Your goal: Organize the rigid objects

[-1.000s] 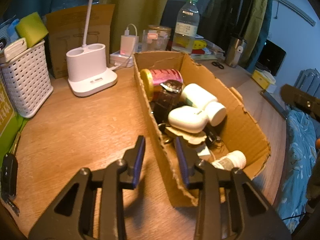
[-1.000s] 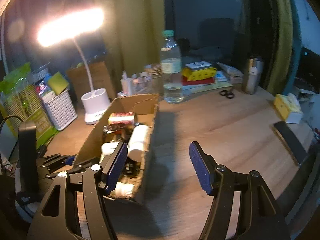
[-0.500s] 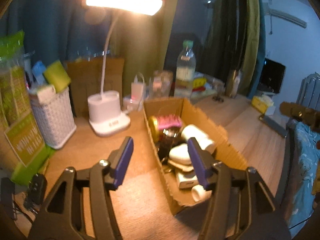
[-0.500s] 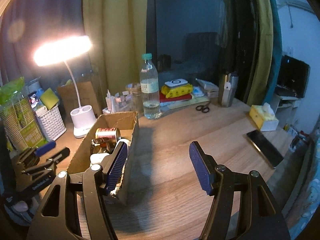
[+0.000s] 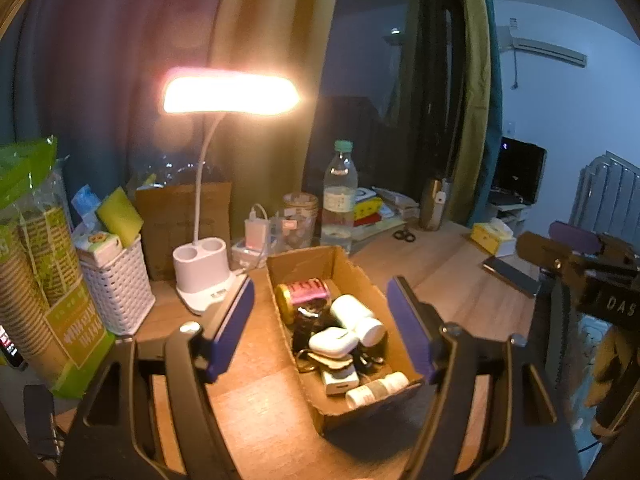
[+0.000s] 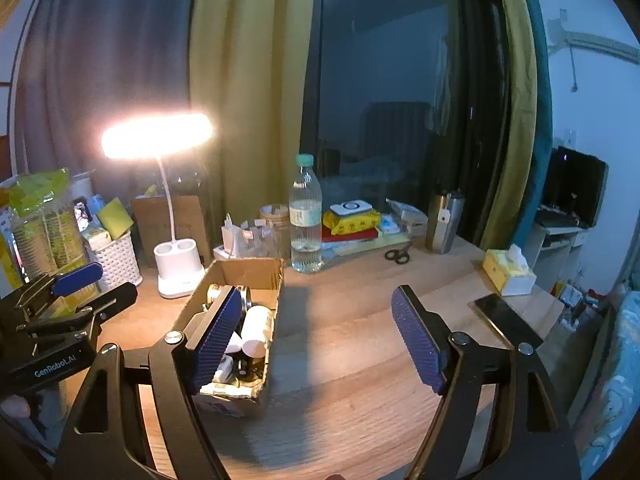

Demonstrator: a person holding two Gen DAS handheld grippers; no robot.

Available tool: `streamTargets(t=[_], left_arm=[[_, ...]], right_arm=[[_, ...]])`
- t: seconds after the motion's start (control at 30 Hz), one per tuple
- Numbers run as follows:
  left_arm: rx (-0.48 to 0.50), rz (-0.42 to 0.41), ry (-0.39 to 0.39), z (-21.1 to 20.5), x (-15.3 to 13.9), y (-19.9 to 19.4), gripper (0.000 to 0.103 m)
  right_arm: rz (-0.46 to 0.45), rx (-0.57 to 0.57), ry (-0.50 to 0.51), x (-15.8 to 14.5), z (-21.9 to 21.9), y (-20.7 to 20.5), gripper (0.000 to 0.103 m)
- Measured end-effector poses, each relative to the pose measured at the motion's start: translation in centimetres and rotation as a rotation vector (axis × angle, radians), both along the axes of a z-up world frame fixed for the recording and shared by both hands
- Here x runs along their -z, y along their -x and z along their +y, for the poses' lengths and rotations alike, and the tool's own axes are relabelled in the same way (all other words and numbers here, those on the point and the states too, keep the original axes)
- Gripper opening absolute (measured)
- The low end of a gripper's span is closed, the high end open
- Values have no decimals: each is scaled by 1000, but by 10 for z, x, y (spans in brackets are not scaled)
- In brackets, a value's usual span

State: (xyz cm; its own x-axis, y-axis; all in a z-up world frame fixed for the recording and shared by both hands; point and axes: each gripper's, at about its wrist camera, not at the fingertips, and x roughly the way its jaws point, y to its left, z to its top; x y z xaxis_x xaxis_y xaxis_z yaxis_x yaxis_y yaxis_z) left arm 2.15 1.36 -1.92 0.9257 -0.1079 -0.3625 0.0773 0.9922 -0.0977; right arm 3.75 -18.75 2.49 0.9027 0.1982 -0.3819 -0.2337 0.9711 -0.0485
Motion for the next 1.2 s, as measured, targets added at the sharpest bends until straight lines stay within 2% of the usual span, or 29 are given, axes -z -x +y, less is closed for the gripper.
streamTargets(t=[0.07,0.13,0.2,1.2], left_arm=[[-2,-11,-1,-1,-5,6,73],[-5,-21,8,-1,-8,10,84],[-14,-28,11,0,-11,14,85],[2,-41,-26,-6,-15,18,86]], right_arm=[[-13,2,0,-3,2,4,80],[-22,4,-5,-5,2,8,80],[-23,4,-12,-6,1,10,80],[-3,15,-25,-1,-5,7,80]])
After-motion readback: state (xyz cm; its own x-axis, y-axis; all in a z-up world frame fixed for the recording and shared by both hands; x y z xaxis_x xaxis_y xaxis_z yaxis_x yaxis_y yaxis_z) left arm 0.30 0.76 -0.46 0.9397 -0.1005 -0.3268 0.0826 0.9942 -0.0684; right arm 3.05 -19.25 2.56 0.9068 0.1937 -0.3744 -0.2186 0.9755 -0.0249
